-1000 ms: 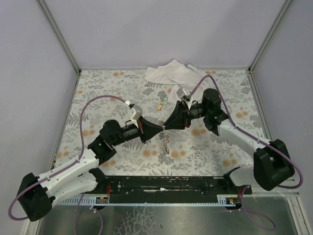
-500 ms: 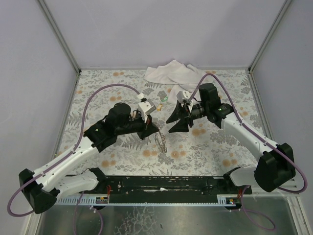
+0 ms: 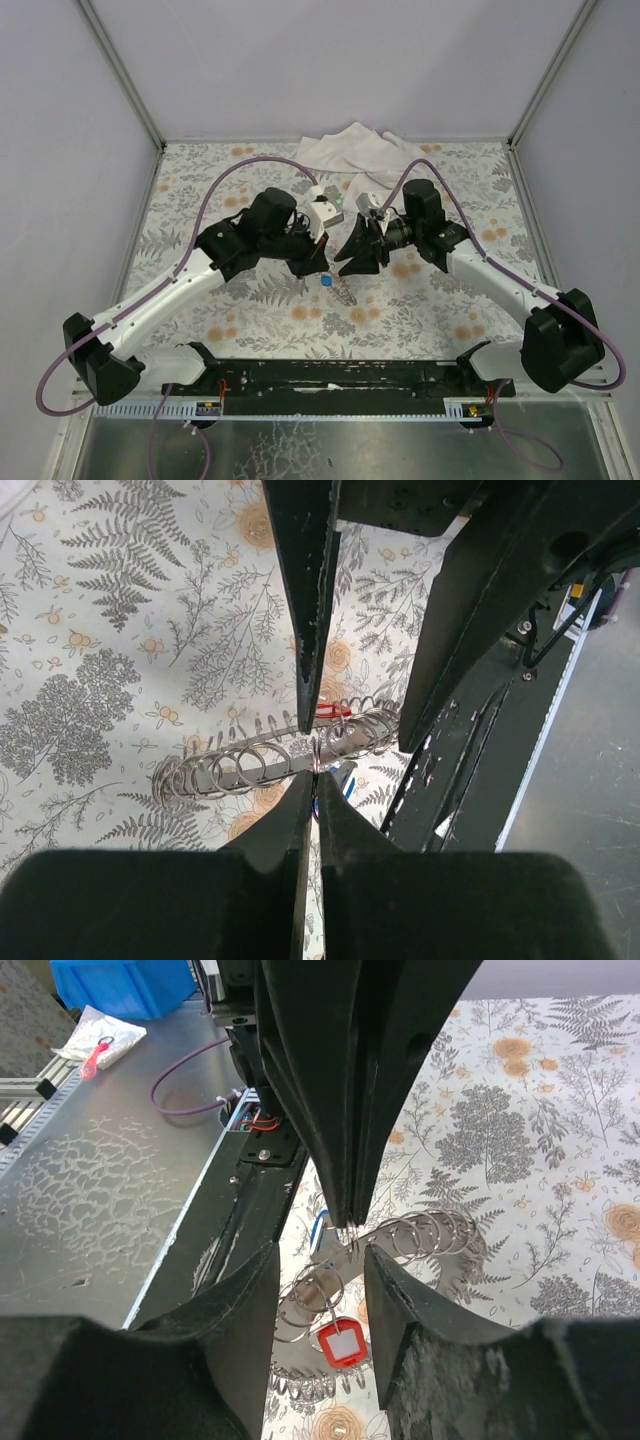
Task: Remove the keys from the keyring
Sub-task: Remove the key from the keyring.
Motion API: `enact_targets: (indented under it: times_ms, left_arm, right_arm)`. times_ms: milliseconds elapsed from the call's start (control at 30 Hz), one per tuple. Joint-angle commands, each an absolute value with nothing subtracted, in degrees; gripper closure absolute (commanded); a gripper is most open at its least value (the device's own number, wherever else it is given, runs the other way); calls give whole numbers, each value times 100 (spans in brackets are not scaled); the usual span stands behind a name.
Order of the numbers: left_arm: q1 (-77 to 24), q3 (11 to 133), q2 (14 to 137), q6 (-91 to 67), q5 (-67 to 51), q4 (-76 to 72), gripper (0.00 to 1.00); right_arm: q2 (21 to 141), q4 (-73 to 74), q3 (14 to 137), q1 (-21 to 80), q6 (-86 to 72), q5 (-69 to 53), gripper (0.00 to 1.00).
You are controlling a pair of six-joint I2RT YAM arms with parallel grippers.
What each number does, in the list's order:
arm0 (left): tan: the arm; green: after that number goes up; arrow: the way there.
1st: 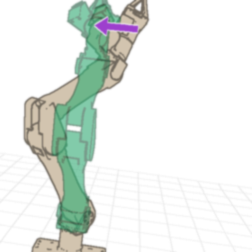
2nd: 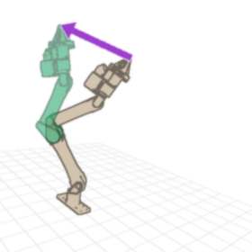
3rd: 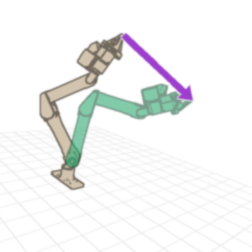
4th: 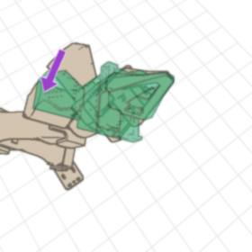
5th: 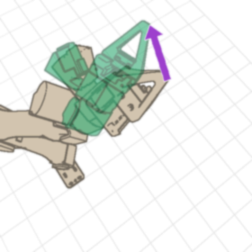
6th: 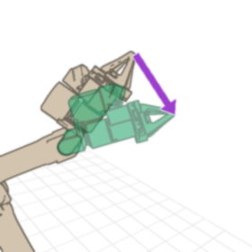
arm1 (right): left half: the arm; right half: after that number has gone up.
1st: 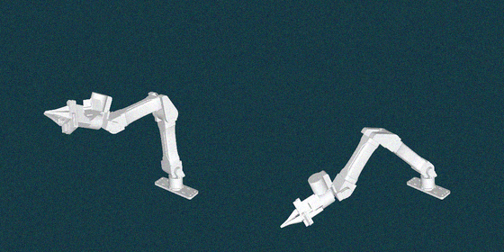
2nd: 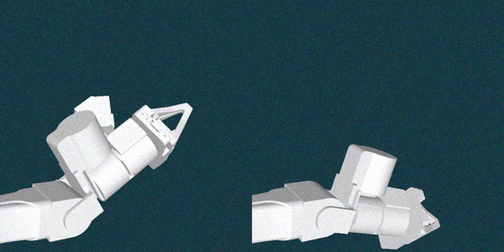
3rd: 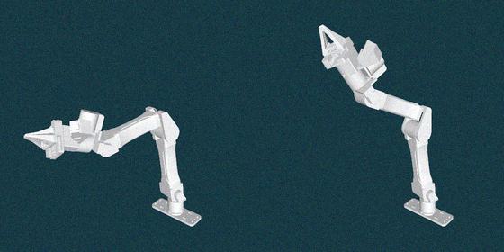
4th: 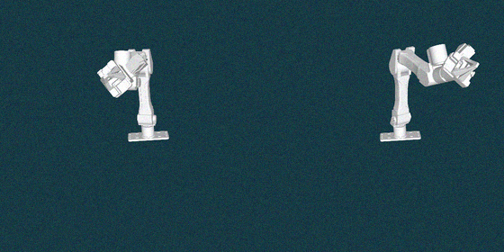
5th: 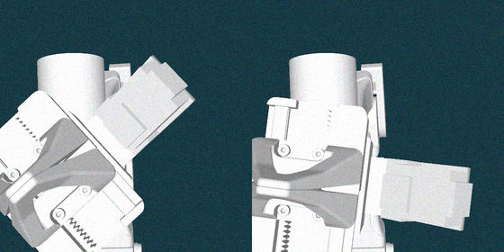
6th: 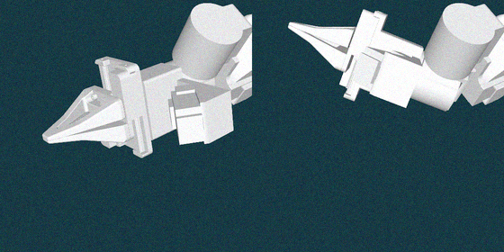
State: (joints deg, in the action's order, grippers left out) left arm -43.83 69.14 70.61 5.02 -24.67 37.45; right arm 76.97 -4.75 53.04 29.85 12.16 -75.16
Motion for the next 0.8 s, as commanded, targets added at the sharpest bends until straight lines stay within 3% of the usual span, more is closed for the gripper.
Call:
enact_targets:
  times_ms: [0, 400, 533, 767]
  left_arm:
    - [-4369, 7289, 7094, 725, -2753, 3937, 100]
    - [-4362, 7498, 7187, 780, -2961, 3964, 100]
    - [-4360, 7519, 7216, 765, -2986, 3942, 100]
    - [-4337, 7551, 7206, 776, -3029, 3919, 100]
  right_arm:
    - [7576, -1471, 5226, 3048, 529, -7707, 55]
    - [7620, -3272, 4713, 3068, -875, -7598, 56]
    - [7642, -3967, 4560, 3085, -1348, -7679, 65]
    - [7638, -3530, 4656, 3109, -1007, -7681, 74]
